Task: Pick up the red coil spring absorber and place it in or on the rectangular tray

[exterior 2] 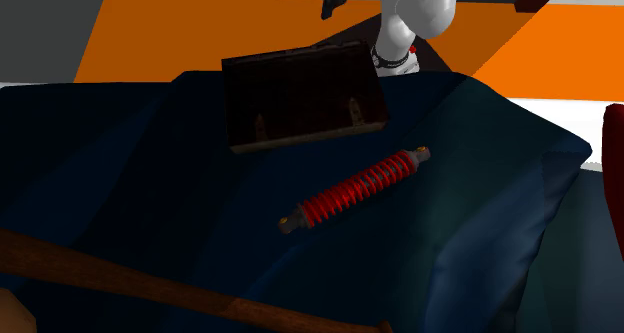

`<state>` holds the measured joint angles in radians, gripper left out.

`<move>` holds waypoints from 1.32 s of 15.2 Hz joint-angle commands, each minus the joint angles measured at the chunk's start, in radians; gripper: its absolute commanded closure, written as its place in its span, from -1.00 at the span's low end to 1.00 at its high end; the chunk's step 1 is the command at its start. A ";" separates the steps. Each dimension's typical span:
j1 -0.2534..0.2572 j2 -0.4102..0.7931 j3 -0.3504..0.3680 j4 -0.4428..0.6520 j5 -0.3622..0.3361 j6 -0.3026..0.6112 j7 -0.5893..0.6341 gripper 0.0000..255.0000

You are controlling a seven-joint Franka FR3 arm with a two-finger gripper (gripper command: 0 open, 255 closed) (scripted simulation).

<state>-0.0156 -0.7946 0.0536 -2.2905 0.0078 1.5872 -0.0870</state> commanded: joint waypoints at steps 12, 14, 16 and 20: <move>0.061 0.217 0.198 0.153 0.137 0.050 0.221 -1.00; 0.068 0.267 0.234 0.194 0.153 0.059 0.261 -1.00; 0.074 0.319 0.269 0.239 0.163 0.067 0.302 -1.00; 0.086 0.432 0.339 0.342 0.171 0.081 0.387 -1.00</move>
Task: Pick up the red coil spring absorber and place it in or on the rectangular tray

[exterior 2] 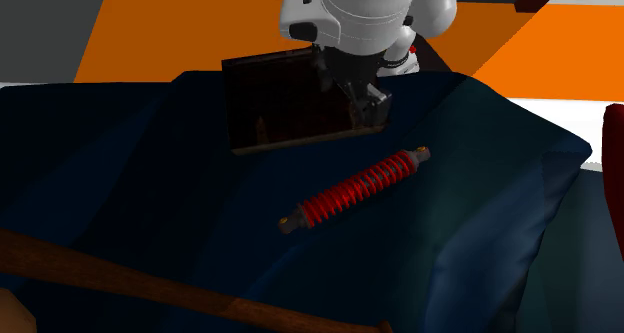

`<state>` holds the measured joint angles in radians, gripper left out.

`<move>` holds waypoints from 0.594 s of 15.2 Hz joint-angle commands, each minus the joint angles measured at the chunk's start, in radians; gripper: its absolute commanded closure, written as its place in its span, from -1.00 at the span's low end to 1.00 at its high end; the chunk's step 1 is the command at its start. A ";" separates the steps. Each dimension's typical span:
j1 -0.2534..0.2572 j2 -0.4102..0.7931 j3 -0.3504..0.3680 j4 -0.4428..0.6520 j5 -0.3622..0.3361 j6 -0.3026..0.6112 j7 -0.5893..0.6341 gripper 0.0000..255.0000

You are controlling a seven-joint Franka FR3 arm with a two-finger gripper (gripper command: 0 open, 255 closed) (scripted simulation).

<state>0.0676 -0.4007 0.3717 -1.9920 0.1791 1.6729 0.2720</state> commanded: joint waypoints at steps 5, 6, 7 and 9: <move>0.020 0.200 0.109 0.200 -0.024 0.003 0.143 -1.00; 0.026 0.236 0.126 0.235 -0.033 0.003 0.167 -1.00; 0.032 0.273 0.143 0.272 -0.045 0.002 0.192 -1.00; 0.046 0.336 0.168 0.335 -0.068 -0.002 0.234 -1.00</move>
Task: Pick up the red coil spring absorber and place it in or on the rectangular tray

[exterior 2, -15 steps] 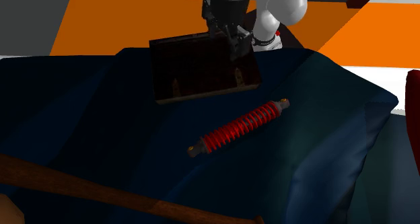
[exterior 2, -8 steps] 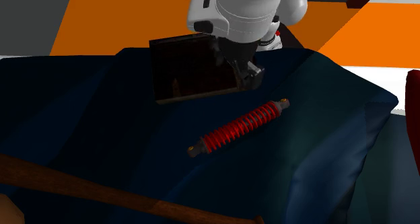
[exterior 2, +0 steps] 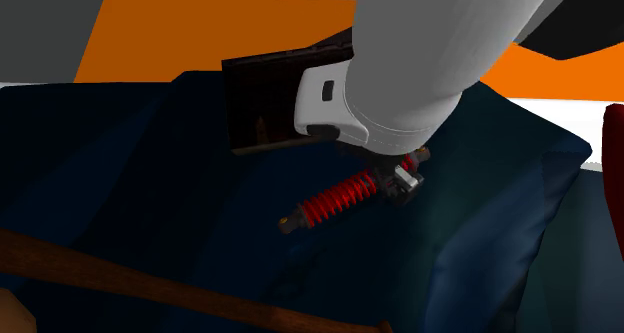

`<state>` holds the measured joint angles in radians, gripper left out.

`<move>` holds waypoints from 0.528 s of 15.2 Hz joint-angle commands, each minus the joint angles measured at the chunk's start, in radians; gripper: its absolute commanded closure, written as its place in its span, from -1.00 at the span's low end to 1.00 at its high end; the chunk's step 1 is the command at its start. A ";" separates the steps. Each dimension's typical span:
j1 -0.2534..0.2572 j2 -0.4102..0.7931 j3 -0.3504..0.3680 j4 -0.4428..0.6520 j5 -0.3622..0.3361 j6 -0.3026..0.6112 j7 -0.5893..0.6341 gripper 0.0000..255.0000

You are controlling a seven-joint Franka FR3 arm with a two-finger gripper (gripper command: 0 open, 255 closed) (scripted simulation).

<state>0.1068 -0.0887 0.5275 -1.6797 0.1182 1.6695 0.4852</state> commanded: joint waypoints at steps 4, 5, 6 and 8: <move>0.009 0.017 0.013 -0.038 -0.003 0.056 0.017 -1.00; 0.010 0.016 0.013 -0.053 -0.002 0.069 0.016 -1.00; 0.010 0.015 0.014 -0.067 -0.002 0.083 0.016 -1.00; 0.011 0.015 0.015 -0.088 -0.001 0.104 0.015 -1.00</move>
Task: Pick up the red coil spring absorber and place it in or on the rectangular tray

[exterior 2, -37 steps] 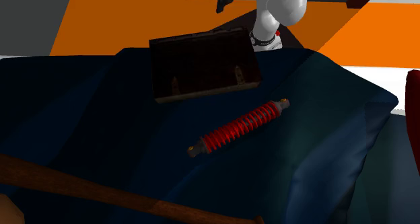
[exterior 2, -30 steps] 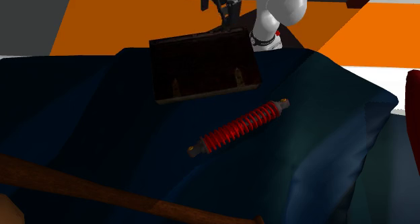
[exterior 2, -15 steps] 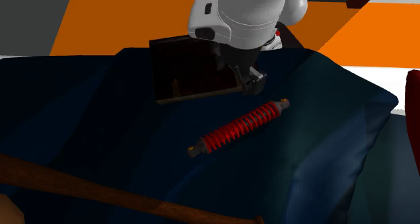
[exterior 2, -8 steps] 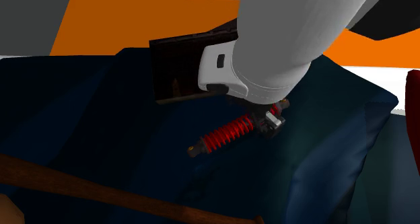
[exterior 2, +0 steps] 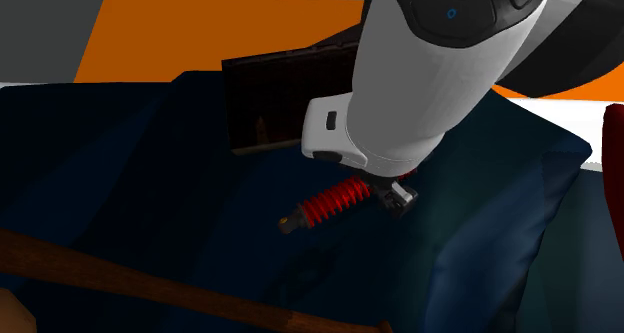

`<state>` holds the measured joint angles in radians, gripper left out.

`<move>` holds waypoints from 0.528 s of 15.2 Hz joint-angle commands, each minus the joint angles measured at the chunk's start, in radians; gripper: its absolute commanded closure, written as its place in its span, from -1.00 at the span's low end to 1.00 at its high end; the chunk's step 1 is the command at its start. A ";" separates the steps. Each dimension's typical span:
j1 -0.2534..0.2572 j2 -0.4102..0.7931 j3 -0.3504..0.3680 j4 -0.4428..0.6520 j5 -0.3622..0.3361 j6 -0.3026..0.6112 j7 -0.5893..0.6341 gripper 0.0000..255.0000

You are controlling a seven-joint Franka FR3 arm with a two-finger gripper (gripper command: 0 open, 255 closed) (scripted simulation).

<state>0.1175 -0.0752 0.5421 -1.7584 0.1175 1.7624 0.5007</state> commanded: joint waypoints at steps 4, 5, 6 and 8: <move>0.000 0.001 0.000 -0.010 -0.001 0.011 0.000 -1.00; 0.000 0.001 0.000 -0.010 -0.001 0.011 0.000 -1.00; 0.000 0.001 0.000 -0.010 -0.001 0.011 0.000 -1.00; 0.000 0.001 0.000 -0.009 -0.001 0.011 0.000 1.00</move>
<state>0.1178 -0.0738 0.5426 -1.7679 0.1170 1.7734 0.5004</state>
